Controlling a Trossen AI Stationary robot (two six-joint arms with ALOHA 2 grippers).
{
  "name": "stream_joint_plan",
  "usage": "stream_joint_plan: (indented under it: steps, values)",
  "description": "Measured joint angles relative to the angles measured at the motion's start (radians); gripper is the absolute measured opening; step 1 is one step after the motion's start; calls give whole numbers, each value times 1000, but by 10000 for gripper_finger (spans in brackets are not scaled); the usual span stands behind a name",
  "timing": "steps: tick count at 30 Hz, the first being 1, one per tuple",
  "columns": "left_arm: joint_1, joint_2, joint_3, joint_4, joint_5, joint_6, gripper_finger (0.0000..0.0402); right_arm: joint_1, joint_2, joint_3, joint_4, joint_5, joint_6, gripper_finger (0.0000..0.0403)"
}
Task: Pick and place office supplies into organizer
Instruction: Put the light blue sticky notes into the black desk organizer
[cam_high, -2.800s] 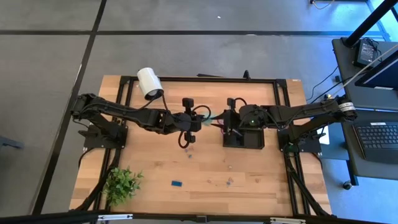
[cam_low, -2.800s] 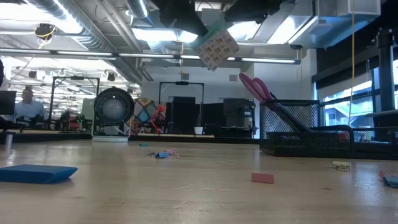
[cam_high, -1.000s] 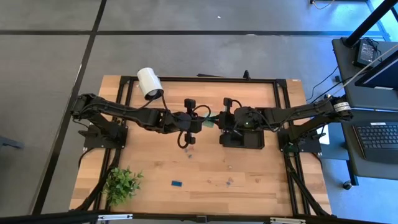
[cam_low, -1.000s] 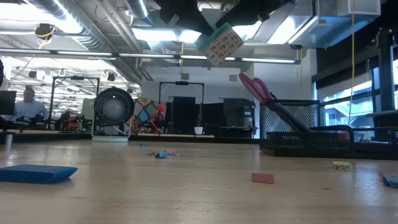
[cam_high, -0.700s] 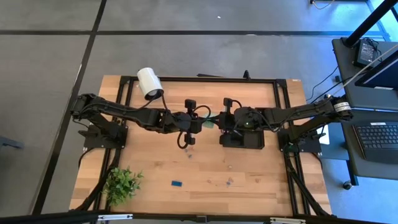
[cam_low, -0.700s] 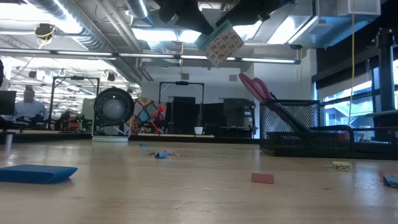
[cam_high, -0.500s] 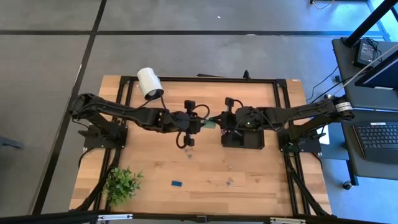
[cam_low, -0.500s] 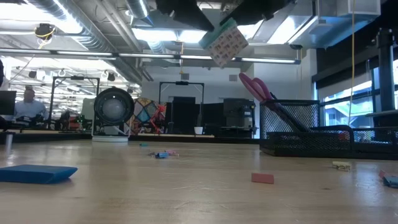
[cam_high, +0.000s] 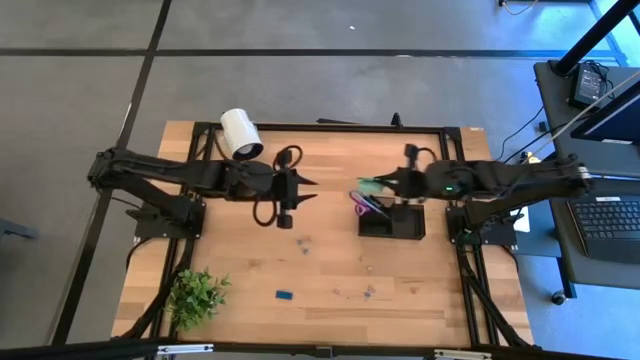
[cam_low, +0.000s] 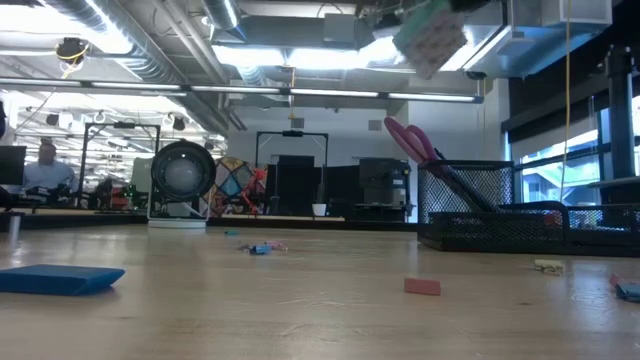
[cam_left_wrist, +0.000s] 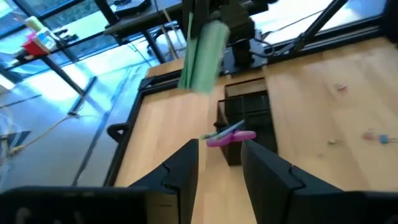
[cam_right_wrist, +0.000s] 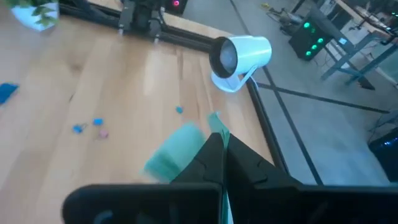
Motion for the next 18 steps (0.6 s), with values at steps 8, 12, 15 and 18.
stream_joint_plan:
  steps: [8,12,15,18]
  values:
    - [15,-19,-4,-2,-2,-11,103,107,-210,-37,-76,39,-2,1]
    - [31,-9,-5,1,-4,-28,102,139,-286,-87,-75,42,-2,1]
    - [43,-2,-5,5,-7,-37,102,157,-318,-133,-78,42,-3,1]
    - [57,2,-6,6,-10,-60,102,168,-346,-183,-91,41,2,4]
